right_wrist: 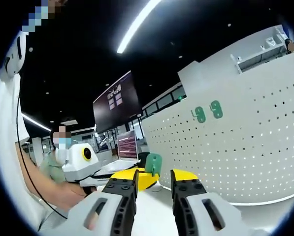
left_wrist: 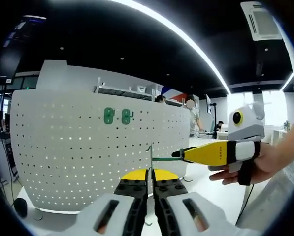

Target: Insert the hook assembly into the mounting plate slot until the hook locks in place.

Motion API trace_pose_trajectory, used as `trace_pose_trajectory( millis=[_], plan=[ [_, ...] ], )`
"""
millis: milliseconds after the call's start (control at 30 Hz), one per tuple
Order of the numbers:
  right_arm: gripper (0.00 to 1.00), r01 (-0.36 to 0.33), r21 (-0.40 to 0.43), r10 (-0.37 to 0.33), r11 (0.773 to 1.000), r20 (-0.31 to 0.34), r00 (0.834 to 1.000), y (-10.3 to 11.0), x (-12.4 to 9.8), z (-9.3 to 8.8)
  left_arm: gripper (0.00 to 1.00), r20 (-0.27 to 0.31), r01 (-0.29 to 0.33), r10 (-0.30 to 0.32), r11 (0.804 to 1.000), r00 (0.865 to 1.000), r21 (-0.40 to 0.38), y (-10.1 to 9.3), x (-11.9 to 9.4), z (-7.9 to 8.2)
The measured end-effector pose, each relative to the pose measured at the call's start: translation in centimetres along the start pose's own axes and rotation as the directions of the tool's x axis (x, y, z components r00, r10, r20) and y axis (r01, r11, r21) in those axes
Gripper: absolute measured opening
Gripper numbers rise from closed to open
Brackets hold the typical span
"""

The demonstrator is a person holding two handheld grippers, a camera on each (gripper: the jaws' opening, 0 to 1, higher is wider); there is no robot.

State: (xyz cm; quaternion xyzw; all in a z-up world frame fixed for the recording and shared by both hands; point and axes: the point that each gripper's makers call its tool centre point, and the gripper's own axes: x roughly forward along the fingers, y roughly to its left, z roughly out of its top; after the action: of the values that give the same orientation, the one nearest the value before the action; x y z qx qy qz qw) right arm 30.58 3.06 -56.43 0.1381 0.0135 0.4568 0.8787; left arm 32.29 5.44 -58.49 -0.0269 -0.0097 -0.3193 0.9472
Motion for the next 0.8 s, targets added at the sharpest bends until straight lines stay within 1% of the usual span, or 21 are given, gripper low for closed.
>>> trace_pose_trajectory(
  millis=[33, 167, 233, 267, 333, 433, 467, 533, 567, 633, 800],
  plan=[
    [0.22, 0.002, -0.011, -0.002, 1.000, -0.002, 1.000, 0.0, 0.1, 0.0, 0.02, 0.001, 0.004, -0.004, 1.000, 1.000, 0.000, -0.1, 0.0, 0.1],
    [0.20, -0.004, -0.008, 0.004, 1.000, 0.001, 1.000, 0.1, 0.4, 0.1, 0.02, 0.005, 0.007, -0.007, 1.000, 1.000, 0.000, -0.4, 0.1, 0.4],
    [0.17, -0.012, 0.002, 0.012, 1.000, 0.009, 1.000, 0.2, 0.5, 0.2, 0.02, 0.007, 0.008, -0.008, 1.000, 1.000, 0.002, -0.5, 0.2, 0.5],
    [0.17, -0.014, -0.005, 0.014, 1.000, 0.006, 1.000, 0.1, 0.5, 0.1, 0.02, 0.006, 0.011, -0.011, 1.000, 1.000, -0.003, -0.6, 0.2, 0.5],
    [0.14, -0.006, -0.004, 0.006, 1.000, 0.012, 1.000, -0.1, 0.5, 0.3, 0.02, -0.001, 0.012, -0.012, 1.000, 1.000, 0.000, -0.8, 0.3, 0.5],
    [0.13, -0.002, -0.001, 0.002, 1.000, 0.018, 1.000, -0.1, 0.7, 0.5, 0.02, 0.004, 0.019, -0.019, 1.000, 1.000, -0.007, -1.1, 0.3, 0.6],
    [0.11, 0.000, -0.011, 0.001, 1.000, 0.021, 1.000, 0.0, 0.8, 0.6, 0.02, 0.003, 0.025, -0.025, 1.000, 1.000, 0.001, -1.3, 0.3, 0.6],
    [0.09, 0.004, -0.017, -0.004, 1.000, 0.021, 1.000, -0.1, 0.8, 0.6, 0.02, 0.015, 0.041, -0.041, 0.999, 0.999, -0.010, -1.7, 0.3, 0.8],
    [0.07, 0.000, -0.013, 0.000, 1.000, 0.023, 1.000, -0.1, 0.8, 0.6, 0.02, 0.014, 0.041, -0.041, 0.999, 0.999, -0.006, -1.8, 0.3, 0.8],
    [0.05, 0.008, -0.032, -0.007, 0.999, 0.023, 1.000, -0.1, 0.8, 0.7, 0.02, 0.016, 0.041, -0.041, 0.999, 0.999, -0.006, -1.8, 0.4, 0.8],
    [0.02, 0.014, -0.049, -0.013, 0.999, 0.023, 1.000, -0.1, 0.8, 0.7, 0.02, 0.013, 0.041, -0.041, 0.999, 0.999, 0.008, -1.8, 0.5, 1.0]
  ],
)
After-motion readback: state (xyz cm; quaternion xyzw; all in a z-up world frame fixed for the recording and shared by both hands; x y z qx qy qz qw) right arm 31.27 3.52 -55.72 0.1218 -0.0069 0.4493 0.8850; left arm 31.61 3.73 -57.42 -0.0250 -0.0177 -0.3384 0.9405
